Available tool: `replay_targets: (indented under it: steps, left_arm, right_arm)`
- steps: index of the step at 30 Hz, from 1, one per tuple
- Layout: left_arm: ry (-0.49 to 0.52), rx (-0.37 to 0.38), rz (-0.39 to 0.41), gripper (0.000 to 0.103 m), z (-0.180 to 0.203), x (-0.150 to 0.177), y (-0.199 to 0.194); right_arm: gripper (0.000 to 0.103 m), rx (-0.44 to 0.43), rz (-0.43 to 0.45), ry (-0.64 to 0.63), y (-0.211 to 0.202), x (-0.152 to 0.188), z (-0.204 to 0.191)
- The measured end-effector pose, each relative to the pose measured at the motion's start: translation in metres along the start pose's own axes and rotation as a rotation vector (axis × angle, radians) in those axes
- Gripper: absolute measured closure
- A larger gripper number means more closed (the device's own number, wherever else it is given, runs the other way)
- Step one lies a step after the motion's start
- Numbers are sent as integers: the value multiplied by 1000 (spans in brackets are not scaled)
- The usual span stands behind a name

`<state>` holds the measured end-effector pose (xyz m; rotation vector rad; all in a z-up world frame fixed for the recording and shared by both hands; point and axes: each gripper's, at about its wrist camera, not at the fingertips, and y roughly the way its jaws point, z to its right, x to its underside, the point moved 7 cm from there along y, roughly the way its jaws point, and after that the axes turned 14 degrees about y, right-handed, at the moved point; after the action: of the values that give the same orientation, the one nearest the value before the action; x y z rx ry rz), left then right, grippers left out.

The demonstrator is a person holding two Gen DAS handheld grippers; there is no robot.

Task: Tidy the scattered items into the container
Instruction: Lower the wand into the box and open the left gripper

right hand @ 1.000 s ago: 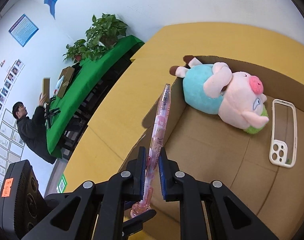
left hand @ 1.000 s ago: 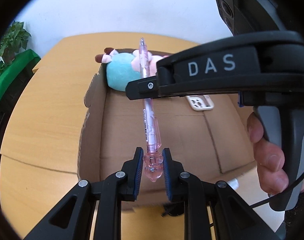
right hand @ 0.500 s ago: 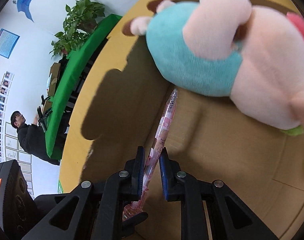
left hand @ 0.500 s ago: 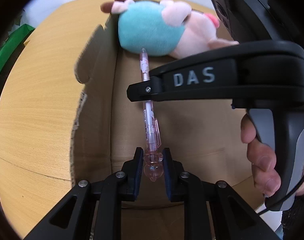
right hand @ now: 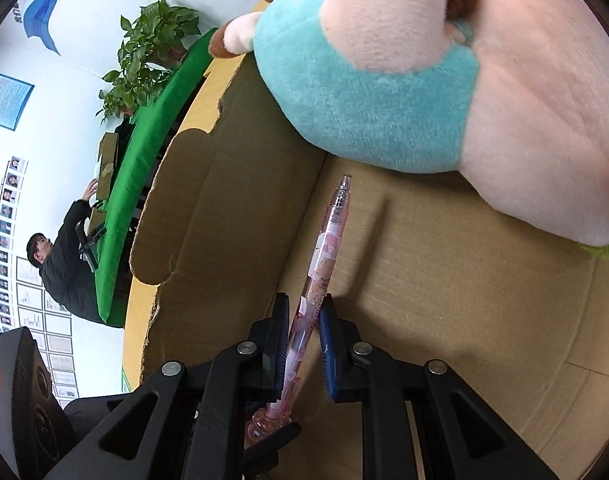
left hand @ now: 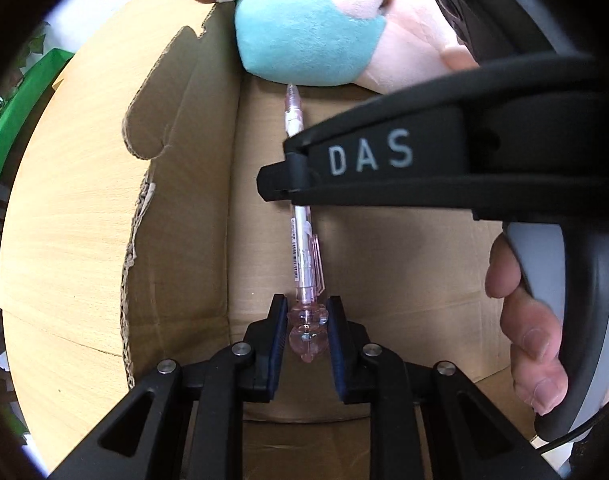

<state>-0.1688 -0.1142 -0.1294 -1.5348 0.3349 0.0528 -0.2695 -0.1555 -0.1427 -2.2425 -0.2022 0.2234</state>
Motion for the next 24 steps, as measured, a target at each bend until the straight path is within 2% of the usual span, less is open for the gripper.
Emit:
replay_targets:
  steps: [1, 3, 5, 7, 8, 10, 11, 12, 14, 16, 18, 19, 20, 21, 24]
  left_arm:
    - [0, 7, 3, 83, 1, 1, -1]
    - [5, 28, 10, 80, 4, 3, -3]
    - [6, 27, 23, 78, 4, 5, -9]
    - [-1, 20, 42, 78, 3, 8, -16]
    - [-4, 17, 53, 78, 3, 10, -21]
    - [1, -25, 85, 67, 4, 14, -33]
    - [7, -63, 112, 55, 4, 16, -43]
    - [13, -103, 149, 47, 4, 19, -54]
    - [15, -167, 240, 45, 6, 26, -79]
    - [18, -175, 333, 41, 14, 35, -102]
    - [26, -164, 423, 26, 32, 44, -120]
    - [29, -161, 471, 25, 40, 52, -130]
    - [31, -161, 502, 25, 42, 48, -134]
    - [34, -162, 525, 25, 41, 30, -134]
    - [56, -161, 589, 25, 45, 28, -145]
  right_arm:
    - [84, 0, 1, -5, 0, 0, -1]
    - [67, -11, 1, -17, -3, 3, -4]
    - [30, -8, 17, -27, -9, 4, -6]
    - [15, 42, 57, -39, -17, 5, -7]
    - [15, 52, 68, -43, -22, 5, -7]
    - [15, 65, 92, -54, -36, 10, -8]
    - [15, 75, 107, -62, -43, 11, -8]
    - [15, 94, 138, -78, -56, 16, -8]
    - [15, 130, 194, -107, -82, 26, -7]
    - [14, 164, 276, -147, -120, 48, -11]
    - [9, 194, 347, -179, -149, 67, -14]
    - [6, 225, 409, -195, -170, 83, -13]
    - [3, 243, 449, -199, -183, 95, -11]
    - [2, 264, 486, -199, -195, 107, -10]
    - [1, 330, 587, -178, -222, 136, 5]
